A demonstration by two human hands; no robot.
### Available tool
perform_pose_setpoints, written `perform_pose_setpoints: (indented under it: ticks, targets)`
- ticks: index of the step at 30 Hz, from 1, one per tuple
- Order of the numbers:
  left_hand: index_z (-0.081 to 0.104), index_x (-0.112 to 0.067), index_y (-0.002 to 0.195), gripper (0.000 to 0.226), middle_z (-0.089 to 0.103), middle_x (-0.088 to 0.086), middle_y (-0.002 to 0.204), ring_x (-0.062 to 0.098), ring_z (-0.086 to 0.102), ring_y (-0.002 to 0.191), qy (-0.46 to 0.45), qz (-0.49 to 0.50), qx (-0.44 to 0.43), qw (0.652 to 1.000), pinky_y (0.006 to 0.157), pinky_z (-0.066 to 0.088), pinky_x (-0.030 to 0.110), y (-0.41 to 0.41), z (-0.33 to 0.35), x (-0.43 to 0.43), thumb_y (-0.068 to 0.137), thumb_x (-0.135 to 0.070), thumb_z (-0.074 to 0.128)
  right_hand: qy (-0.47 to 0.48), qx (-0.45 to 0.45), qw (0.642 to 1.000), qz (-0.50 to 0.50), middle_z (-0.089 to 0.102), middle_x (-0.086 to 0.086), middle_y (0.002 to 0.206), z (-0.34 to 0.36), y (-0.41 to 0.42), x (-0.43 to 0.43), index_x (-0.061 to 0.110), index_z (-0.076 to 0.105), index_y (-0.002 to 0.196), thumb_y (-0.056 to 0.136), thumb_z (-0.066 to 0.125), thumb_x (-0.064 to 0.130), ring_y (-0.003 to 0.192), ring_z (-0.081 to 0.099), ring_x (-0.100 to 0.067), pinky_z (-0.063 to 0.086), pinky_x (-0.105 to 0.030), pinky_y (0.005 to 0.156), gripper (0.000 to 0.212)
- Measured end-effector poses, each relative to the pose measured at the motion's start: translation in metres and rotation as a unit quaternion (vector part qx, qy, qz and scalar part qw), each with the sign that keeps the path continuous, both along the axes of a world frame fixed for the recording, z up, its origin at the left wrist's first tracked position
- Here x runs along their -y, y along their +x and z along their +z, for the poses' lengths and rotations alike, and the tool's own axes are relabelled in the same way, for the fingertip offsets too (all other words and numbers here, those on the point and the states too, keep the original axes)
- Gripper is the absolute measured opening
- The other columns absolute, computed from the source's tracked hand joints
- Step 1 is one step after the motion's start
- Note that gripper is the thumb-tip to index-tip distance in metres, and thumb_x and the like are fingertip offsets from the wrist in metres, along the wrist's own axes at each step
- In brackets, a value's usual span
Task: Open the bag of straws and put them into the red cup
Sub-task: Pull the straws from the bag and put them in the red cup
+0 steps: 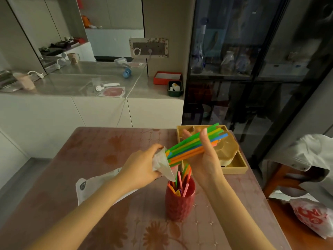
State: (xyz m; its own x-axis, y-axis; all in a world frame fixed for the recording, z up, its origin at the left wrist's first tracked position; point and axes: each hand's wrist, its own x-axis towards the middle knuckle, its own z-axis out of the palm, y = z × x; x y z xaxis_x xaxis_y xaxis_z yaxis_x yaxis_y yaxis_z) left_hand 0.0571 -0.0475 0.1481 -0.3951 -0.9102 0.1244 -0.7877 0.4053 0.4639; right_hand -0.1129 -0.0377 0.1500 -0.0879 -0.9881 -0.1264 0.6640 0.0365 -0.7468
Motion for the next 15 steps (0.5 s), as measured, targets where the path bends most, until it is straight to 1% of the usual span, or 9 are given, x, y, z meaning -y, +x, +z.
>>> perform_pose_setpoints:
  ticks: [1, 2, 3, 5, 7, 9, 11, 13, 15]
  targets:
    - [0.041, -0.024, 0.125, 0.069, 0.070, -0.001, 0.105, 0.020, 0.067, 0.084, 0.001, -0.001, -0.006, 1.000, 0.069, 0.054, 0.036, -0.001, -0.001, 0.000, 0.068, -0.035, 0.078, -0.004, 0.012, 1.000, 0.023, 0.064, -0.008, 0.119, -0.004, 0.002, -0.003, 0.019, 0.045, 0.125, 0.036, 0.086, 0.061, 0.107, 0.065, -0.020, 0.056, -0.036, 0.079, 0.106]
    - [0.041, -0.024, 0.125, 0.070, 0.070, -0.001, 0.105, 0.020, 0.067, 0.085, 0.004, -0.001, -0.011, 1.000, 0.070, 0.054, 0.037, -0.002, -0.002, 0.000, 0.067, -0.034, 0.078, -0.009, 0.019, 0.999, 0.041, 0.063, -0.008, 0.119, -0.006, 0.004, -0.006, 0.015, 0.047, 0.126, 0.035, 0.086, 0.060, 0.101, 0.068, -0.018, 0.058, -0.032, 0.072, 0.109]
    - [0.041, -0.024, 0.126, 0.070, 0.070, 0.000, 0.105, 0.020, 0.067, 0.086, 0.006, 0.000, -0.015, 1.000, 0.071, 0.054, 0.037, -0.003, -0.003, -0.001, 0.068, -0.033, 0.078, -0.013, 0.021, 0.998, 0.053, 0.063, -0.010, 0.116, -0.007, 0.007, -0.009, 0.010, 0.051, 0.123, 0.038, 0.086, 0.060, 0.097, 0.070, -0.017, 0.058, -0.029, 0.068, 0.104]
    - [0.040, -0.024, 0.127, 0.070, 0.070, 0.000, 0.106, 0.021, 0.066, 0.087, 0.010, -0.001, -0.012, 1.000, 0.071, 0.053, 0.037, -0.005, -0.004, -0.003, 0.068, -0.032, 0.078, -0.016, 0.000, 0.999, 0.037, 0.064, -0.012, 0.114, -0.010, 0.012, -0.012, 0.004, 0.058, 0.115, 0.060, 0.079, 0.052, 0.090, 0.071, -0.013, 0.057, -0.026, 0.066, 0.076]
    - [0.039, -0.025, 0.126, 0.070, 0.069, -0.002, 0.106, 0.019, 0.066, 0.086, 0.016, -0.009, -0.015, 1.000, 0.070, 0.053, 0.035, -0.005, -0.006, -0.006, 0.069, -0.032, 0.077, -0.007, -0.032, 0.999, -0.011, 0.066, -0.013, 0.116, -0.010, 0.016, -0.011, -0.002, 0.057, 0.111, 0.080, 0.063, 0.037, 0.092, 0.070, -0.010, 0.056, -0.026, 0.070, 0.050]
    - [0.038, -0.025, 0.127, 0.071, 0.068, -0.005, 0.107, 0.018, 0.065, 0.086, 0.019, -0.014, -0.024, 0.999, 0.069, 0.052, 0.033, -0.003, -0.009, -0.009, 0.068, -0.032, 0.077, -0.002, -0.037, 0.998, -0.054, 0.069, -0.012, 0.113, -0.008, 0.014, -0.007, 0.001, 0.056, 0.106, 0.088, 0.054, 0.033, 0.103, 0.067, -0.014, 0.051, -0.033, 0.085, 0.037]
    - [0.036, -0.027, 0.127, 0.073, 0.067, -0.007, 0.108, 0.016, 0.065, 0.085, 0.019, -0.014, -0.025, 0.999, 0.069, 0.052, 0.032, 0.002, -0.016, -0.011, 0.067, -0.033, 0.077, -0.012, 0.007, 0.996, -0.083, 0.074, -0.011, 0.100, 0.001, 0.005, -0.003, 0.006, 0.056, 0.090, 0.095, 0.048, 0.032, 0.102, 0.068, -0.021, 0.048, -0.037, 0.092, 0.027]
    - [0.033, -0.030, 0.128, 0.077, 0.067, -0.007, 0.107, 0.015, 0.065, 0.083, 0.025, -0.002, -0.016, 1.000, 0.070, 0.054, 0.033, 0.009, -0.022, -0.012, 0.066, -0.033, 0.078, -0.015, 0.071, 0.990, -0.118, 0.072, -0.006, 0.077, 0.011, -0.012, -0.001, 0.012, 0.054, 0.079, 0.094, 0.050, 0.035, 0.077, 0.071, -0.019, 0.053, -0.037, 0.083, 0.028]
    - [0.031, -0.031, 0.130, 0.081, 0.067, -0.006, 0.106, 0.016, 0.064, 0.082, 0.033, 0.015, -0.011, 0.999, 0.069, 0.054, 0.034, 0.018, -0.027, -0.013, 0.065, -0.033, 0.079, -0.026, 0.118, 0.979, -0.162, 0.055, 0.003, 0.057, 0.021, -0.032, 0.000, 0.016, 0.050, 0.074, 0.088, 0.059, 0.036, 0.050, 0.054, -0.010, 0.052, -0.026, 0.060, 0.027]
